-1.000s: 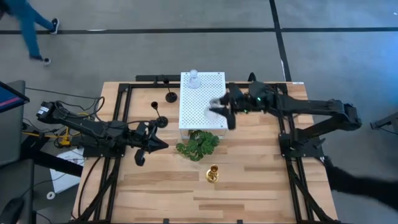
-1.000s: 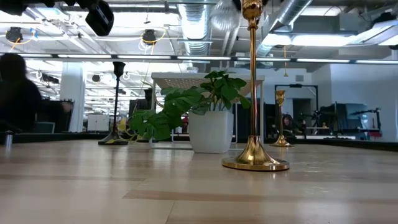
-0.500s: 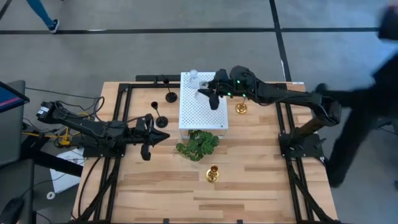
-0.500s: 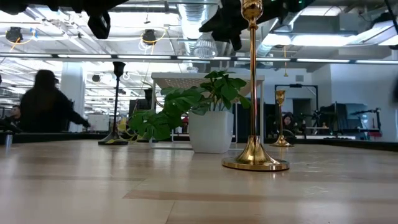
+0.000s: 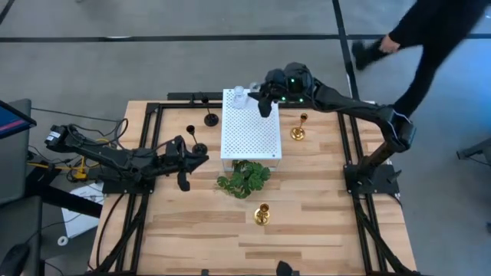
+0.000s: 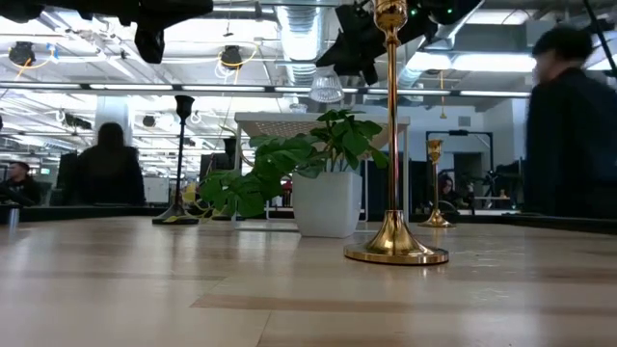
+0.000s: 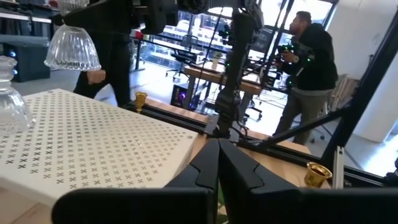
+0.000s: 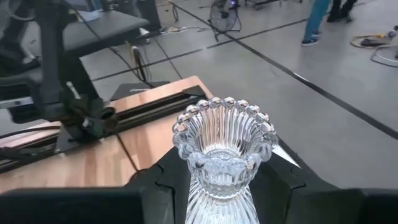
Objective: Pick & Place candle stick holders
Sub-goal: Align the transparent candle holder with the other transparent candle holder on the shelf
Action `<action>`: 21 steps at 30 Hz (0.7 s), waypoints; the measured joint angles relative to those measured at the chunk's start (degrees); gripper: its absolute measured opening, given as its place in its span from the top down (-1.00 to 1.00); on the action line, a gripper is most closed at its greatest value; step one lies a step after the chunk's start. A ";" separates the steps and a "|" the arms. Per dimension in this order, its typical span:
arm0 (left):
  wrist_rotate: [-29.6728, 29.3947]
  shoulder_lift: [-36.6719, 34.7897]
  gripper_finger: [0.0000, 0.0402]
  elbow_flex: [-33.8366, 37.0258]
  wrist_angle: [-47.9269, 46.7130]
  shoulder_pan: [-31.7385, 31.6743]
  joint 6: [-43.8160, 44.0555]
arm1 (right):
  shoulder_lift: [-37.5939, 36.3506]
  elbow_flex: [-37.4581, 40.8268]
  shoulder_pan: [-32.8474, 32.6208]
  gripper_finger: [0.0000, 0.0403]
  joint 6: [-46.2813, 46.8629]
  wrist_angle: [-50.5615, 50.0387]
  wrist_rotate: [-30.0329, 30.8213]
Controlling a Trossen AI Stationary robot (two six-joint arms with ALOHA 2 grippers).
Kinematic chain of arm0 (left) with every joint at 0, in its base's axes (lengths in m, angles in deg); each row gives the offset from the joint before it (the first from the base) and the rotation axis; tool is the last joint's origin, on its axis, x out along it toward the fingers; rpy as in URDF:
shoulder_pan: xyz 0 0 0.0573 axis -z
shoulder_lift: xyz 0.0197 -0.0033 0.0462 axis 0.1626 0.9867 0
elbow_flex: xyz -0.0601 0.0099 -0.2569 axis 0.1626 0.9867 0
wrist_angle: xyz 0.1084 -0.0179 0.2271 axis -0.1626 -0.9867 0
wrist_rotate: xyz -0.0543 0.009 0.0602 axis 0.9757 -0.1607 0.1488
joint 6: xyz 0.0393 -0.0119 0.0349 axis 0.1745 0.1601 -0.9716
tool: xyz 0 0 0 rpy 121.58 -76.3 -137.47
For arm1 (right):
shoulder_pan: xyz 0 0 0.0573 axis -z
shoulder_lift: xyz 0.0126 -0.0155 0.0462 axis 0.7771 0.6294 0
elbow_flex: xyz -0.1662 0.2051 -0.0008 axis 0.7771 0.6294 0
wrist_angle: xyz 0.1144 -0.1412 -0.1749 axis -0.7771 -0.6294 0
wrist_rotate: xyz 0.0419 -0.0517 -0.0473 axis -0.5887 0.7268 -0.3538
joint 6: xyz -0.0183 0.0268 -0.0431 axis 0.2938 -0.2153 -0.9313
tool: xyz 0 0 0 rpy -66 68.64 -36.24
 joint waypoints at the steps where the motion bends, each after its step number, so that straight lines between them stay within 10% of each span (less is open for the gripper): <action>1: -0.11 0.01 0.96 0.00 0.01 0.00 -0.01 | 0.00 0.02 0.47 0.42 0.00 -0.18 -0.02; 21: -1.59 0.02 0.96 0.00 1.29 -0.04 -4.11 | 7.23 0.11 5.43 0.42 0.03 1.39 -1.94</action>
